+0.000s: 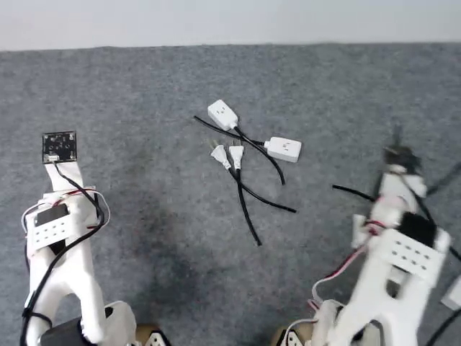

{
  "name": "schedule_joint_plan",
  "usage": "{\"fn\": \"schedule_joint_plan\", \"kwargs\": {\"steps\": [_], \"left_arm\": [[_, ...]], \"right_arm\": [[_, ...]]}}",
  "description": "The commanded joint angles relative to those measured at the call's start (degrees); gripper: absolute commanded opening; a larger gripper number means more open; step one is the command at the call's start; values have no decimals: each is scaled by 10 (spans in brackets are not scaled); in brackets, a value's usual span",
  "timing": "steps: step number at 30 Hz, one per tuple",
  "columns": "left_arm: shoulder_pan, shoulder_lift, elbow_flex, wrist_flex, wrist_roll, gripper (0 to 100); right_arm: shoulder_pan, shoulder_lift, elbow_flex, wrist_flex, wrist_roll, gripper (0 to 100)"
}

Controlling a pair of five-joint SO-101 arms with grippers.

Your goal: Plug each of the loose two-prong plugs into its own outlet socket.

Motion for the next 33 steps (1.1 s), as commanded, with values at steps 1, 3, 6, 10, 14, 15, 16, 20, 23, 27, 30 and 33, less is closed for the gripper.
{"fn": "schedule_joint_plan", "kwargs": {"steps": [1,3,6,10,14,15,16,20,23,27,30,33], "left_arm": [[5,-2,0,-9,6,16],[5,-3,0,-9,6,16],[5,-3,0,-9,6,16],[5,-3,0,-9,6,16],[5,-3,0,-9,5,16],[5,-3,0,-9,5,16],[5,-3,0,-9,5,16],[5,-3,-1,-9,5,18],[6,-3,-2,-7,6,70],[7,-3,-4,11,9,159],[26,-3,-1,12,10,165],[61,-3,-1,13,9,166]], "right_arm": [[80,38,5,-69,39,17],[97,61,3,-77,40,85],[97,78,-6,-76,43,259],[89,62,-17,-76,40,309],[53,40,-41,-29,40,245],[41,36,-53,-7,39,236],[28,33,-67,14,29,232],[-49,37,-125,49,-62,231],[-130,47,-157,42,-121,231],[-234,114,-208,5,-213,230],[-270,195,-249,-44,-275,226],[-271,276,-267,-87,-352,227]]}}
